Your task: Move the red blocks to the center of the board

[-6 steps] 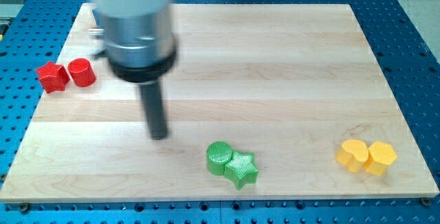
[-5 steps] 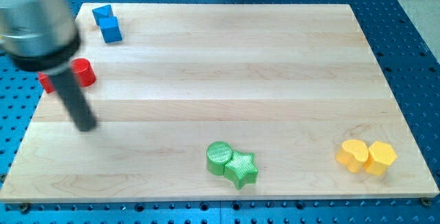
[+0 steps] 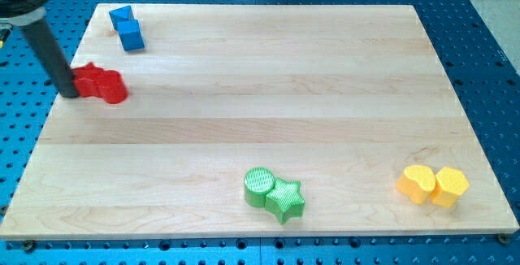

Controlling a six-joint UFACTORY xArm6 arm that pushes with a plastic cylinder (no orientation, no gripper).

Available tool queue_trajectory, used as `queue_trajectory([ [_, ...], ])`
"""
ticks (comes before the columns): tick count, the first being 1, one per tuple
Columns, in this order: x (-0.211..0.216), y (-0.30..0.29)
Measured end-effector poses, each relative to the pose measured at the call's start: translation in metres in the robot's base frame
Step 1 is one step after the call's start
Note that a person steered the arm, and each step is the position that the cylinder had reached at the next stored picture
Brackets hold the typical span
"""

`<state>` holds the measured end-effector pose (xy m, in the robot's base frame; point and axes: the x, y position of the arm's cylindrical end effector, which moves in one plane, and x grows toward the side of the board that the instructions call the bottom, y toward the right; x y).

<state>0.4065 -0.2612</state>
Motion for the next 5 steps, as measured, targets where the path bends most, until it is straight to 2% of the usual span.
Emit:
queue_trajectory([
  [3, 0.005, 0.175],
  [5, 0.021, 0.203],
])
